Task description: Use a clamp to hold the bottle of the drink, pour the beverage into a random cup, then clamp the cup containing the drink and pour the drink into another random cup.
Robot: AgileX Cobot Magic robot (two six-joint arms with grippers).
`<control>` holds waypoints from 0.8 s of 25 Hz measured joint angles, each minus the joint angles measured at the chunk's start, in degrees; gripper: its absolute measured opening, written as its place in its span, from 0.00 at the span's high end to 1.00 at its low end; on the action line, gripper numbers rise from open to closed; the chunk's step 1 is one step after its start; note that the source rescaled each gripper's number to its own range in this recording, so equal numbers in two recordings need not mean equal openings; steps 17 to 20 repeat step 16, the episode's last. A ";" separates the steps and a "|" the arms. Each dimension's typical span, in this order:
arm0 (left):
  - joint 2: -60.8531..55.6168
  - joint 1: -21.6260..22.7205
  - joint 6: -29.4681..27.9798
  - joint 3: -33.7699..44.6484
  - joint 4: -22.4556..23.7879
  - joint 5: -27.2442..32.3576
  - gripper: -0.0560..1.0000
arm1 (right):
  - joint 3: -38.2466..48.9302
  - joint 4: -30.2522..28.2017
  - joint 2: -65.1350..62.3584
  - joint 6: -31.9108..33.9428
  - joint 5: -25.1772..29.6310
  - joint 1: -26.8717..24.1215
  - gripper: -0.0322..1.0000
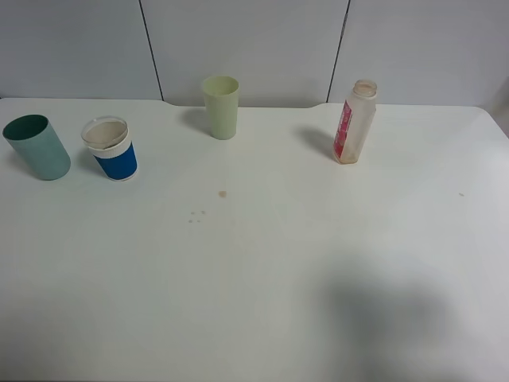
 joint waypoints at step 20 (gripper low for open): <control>0.00 0.00 0.21 0.00 0.84 0.00 0.36 | 0.00 0.00 0.00 0.00 0.00 0.00 0.00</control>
